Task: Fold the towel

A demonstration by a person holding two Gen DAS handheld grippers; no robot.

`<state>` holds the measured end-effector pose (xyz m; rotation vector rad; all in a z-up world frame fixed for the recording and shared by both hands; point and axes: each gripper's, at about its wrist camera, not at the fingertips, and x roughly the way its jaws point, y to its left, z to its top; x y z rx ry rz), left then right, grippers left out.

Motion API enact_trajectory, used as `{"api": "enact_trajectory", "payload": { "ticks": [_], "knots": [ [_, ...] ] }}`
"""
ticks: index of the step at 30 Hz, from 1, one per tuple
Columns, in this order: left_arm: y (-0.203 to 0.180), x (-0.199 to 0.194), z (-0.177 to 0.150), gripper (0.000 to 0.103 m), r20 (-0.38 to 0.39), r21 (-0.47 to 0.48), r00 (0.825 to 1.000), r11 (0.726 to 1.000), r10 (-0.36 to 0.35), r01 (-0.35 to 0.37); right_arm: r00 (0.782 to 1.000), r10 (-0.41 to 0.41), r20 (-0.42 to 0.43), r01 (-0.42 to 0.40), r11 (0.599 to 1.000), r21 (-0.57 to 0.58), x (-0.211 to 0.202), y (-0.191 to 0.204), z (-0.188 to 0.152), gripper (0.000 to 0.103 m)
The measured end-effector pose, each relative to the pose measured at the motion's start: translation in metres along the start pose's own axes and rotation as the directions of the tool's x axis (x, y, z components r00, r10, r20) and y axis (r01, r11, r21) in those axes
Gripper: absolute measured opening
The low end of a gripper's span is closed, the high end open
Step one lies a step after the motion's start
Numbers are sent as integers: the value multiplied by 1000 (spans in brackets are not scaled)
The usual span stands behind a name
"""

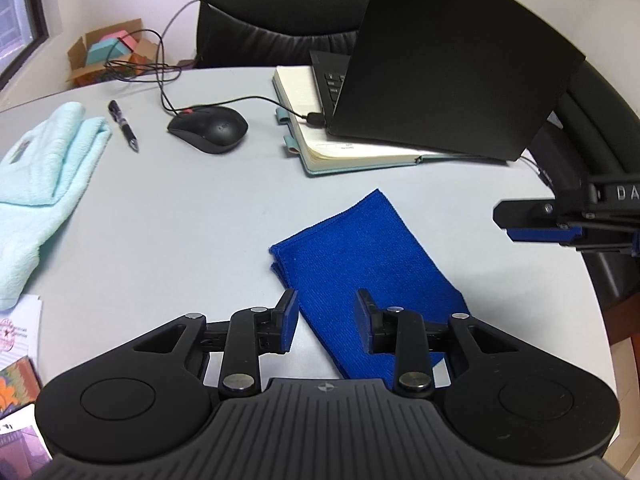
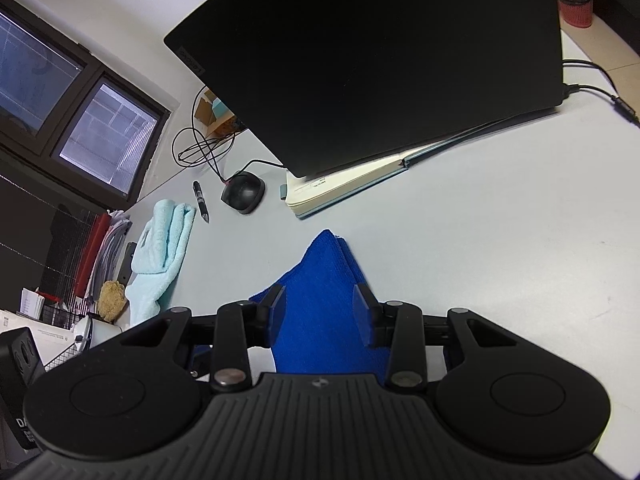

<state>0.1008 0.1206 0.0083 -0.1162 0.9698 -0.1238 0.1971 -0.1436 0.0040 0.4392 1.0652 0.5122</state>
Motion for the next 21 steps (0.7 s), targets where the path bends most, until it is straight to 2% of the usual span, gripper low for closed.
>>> {"api": "enact_trajectory", "payload": {
  "ticks": [8,21],
  "knots": [
    [-2,-23,-14,37,20,-48,1000,999,11,-10,999,-39,5,39,997,-62,-23,3,-22,39],
    [-8,-45,-49,37,11,-88,1000,996,28,-27,999,-50,-17,48,994,-98,-43,7,-70,39]
  ]
}}
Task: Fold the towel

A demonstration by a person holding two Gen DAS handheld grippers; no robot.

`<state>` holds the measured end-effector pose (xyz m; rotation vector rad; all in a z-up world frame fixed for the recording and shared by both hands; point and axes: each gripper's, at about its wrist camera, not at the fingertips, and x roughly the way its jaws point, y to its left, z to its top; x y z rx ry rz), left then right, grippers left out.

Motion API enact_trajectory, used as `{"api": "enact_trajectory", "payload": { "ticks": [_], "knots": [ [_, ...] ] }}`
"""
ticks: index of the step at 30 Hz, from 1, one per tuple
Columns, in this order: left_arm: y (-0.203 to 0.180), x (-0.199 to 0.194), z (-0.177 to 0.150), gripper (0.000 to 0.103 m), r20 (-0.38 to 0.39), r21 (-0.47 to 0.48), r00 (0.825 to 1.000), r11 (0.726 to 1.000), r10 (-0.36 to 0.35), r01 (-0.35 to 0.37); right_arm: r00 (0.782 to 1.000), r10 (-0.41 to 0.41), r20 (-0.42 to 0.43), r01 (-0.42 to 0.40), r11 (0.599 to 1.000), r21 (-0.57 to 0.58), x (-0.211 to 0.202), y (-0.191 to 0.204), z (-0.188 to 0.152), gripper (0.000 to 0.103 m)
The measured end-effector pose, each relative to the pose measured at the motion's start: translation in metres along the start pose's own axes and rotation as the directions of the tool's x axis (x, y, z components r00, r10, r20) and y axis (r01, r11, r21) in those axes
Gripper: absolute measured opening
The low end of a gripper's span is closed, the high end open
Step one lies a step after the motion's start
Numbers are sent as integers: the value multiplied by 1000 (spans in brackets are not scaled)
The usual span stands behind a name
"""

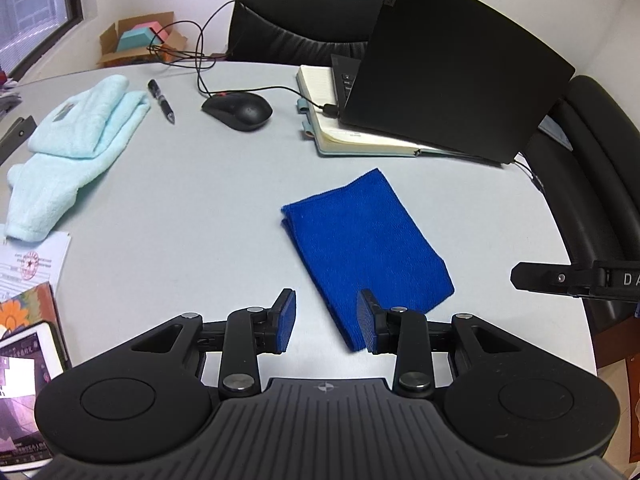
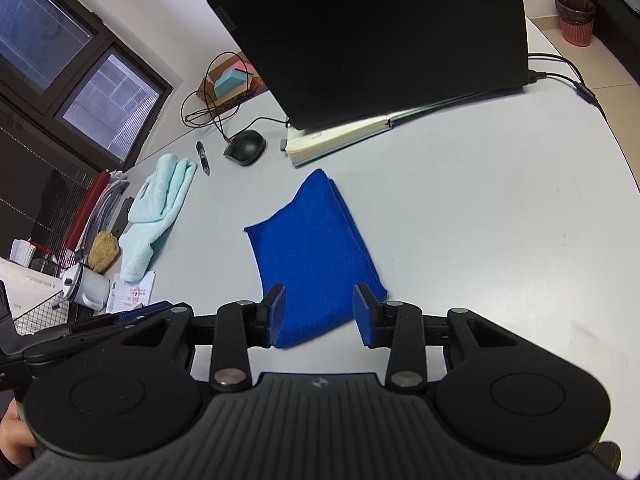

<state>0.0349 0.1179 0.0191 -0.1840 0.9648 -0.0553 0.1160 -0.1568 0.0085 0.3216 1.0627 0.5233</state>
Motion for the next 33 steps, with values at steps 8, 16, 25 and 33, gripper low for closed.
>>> {"api": "enact_trajectory", "payload": {
  "ticks": [8,16,25,33],
  "knots": [
    [3,-6,-17,39,-22,-19,1000,1000,3,-4,1000,-25,-7,24,999,-36,-8,7,-22,39],
    [8,-9,-26,43,-37,-45,999,999,0,-2,999,-54,-11,53,996,-74,-9,17,-37,39],
    [13,-12,-28,48,-36,-48,999,999,6,-8,997,-80,-2,80,992,-100,-9,26,-45,40],
    [16,-15,-33,57,-41,-45,999,999,20,-21,993,-114,22,116,984,-133,-11,33,-50,46]
  ]
}}
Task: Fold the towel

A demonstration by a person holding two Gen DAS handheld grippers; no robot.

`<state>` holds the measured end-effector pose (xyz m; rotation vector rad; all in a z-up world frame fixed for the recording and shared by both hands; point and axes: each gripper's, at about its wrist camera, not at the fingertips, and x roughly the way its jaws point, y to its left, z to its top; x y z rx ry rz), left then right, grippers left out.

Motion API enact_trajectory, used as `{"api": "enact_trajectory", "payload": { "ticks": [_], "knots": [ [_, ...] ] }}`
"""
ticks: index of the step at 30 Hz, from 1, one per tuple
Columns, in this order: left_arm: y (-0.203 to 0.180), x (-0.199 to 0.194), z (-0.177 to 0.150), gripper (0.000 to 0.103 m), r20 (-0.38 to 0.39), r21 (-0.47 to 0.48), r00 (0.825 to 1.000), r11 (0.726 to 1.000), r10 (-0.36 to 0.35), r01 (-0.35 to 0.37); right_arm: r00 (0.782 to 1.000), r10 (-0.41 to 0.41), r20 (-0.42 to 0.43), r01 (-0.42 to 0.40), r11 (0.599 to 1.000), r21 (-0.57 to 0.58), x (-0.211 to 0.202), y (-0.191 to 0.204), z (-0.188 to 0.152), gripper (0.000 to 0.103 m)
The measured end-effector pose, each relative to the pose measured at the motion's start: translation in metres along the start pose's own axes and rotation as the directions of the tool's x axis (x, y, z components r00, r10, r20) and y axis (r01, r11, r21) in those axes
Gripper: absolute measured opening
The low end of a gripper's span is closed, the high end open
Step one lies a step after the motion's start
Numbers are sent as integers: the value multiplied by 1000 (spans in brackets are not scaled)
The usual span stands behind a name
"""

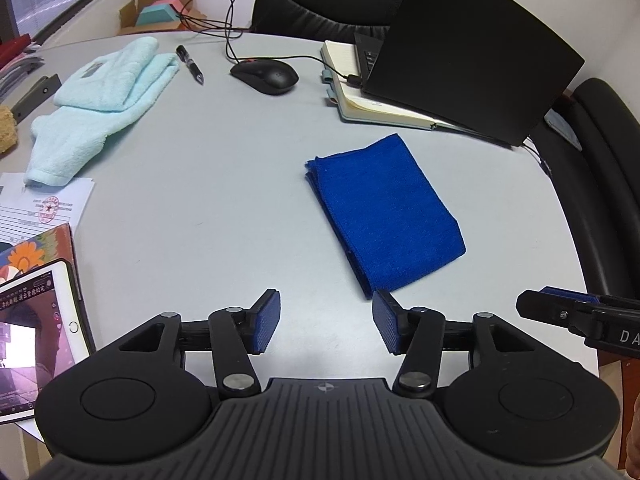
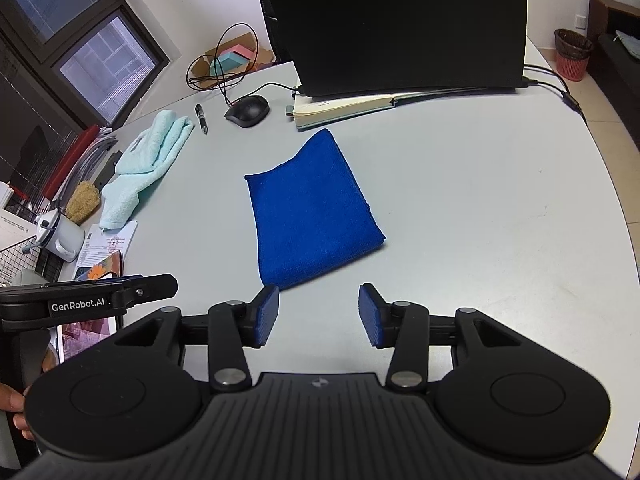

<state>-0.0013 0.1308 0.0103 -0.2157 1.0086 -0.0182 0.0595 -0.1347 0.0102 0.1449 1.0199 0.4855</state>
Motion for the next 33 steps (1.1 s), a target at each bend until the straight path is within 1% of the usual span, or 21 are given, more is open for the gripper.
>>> {"api": "enact_trajectory", "payload": {
  "ticks": [3,5,6,8,10,14,16,19,21,28,33],
  "knots": [
    [0,0,-1,61,-3,6,1000,1000,7,-7,1000,-19,5,19,1000,-19,-1,2,-2,48],
    [-1,-1,-2,64,-2,14,1000,1000,13,-13,999,-36,9,36,999,-34,-1,4,-4,54],
    [-2,-1,-2,66,-2,18,1000,1000,16,-16,999,-45,13,46,998,-44,-1,5,-4,59],
    [-3,-2,-3,71,-1,30,1000,999,28,-28,998,-63,23,64,996,-57,-2,7,-6,60],
    [-4,-2,-4,74,-1,40,999,998,39,-39,996,-80,31,82,994,-66,-3,8,-6,64],
    [-6,-4,-6,83,1,54,999,997,54,-54,995,-97,36,100,992,-79,-3,8,-7,66],
    [-8,-4,-6,85,2,61,998,996,59,-59,993,-107,40,110,990,-89,-2,8,-8,68],
    [-9,-4,-6,87,3,65,998,996,66,-66,992,-116,42,120,988,-98,-2,9,-9,73],
    [-10,-4,-6,88,2,67,997,995,72,-72,992,-116,41,119,988,-100,-2,9,-9,74],
    [-14,0,-6,89,-19,82,995,992,100,-98,993,-113,33,116,989,-93,-1,7,-8,74],
    [-14,-1,-5,89,-6,82,995,991,102,-102,993,-111,28,113,989,-94,0,7,-8,74]
  ]
}}
